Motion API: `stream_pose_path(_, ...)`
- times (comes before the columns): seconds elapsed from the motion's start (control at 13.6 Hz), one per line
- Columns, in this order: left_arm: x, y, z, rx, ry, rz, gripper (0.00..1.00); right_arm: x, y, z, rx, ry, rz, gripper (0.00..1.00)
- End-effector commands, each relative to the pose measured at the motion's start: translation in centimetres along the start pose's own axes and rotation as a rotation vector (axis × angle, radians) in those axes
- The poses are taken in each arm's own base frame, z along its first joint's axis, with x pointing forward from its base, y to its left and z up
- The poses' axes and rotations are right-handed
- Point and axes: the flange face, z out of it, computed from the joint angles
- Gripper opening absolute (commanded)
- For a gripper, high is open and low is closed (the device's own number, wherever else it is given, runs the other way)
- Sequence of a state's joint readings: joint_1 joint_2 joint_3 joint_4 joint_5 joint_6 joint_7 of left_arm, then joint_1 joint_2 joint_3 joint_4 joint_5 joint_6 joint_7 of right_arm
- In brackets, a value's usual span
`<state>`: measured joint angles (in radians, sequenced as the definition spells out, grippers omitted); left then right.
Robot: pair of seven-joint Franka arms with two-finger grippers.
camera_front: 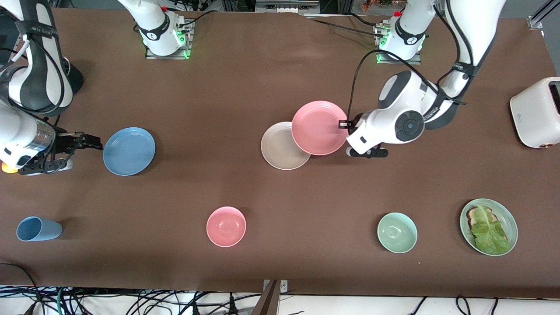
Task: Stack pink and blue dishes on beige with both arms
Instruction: 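Lower the pink plate onto the beige plate and open the left gripper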
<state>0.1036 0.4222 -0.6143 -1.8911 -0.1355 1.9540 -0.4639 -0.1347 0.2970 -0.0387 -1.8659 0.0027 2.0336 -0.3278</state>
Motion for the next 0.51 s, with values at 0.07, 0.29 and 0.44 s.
stream_pose_path(0.07, -0.5, 3.1, 3.2, -0.027, 0.028, -0.035, 0.0, -1.5, 2.0, 4.7, -0.007, 0.017, 0.001, 0.96)
stream_pose_path(0.29, -0.5, 5.5, 6.3, -0.043, 0.036, -0.053, 0.0, -3.4, 3.1, 7.7, -0.002, 0.007, 0.026, 0.91)
stream_pose_path(0.44, 0.5, 5.9, 8.0, -0.076, 0.05, -0.084, 0.0, -4.5, 3.5, 9.4, 0.001, 0.003, 0.038, 0.86)
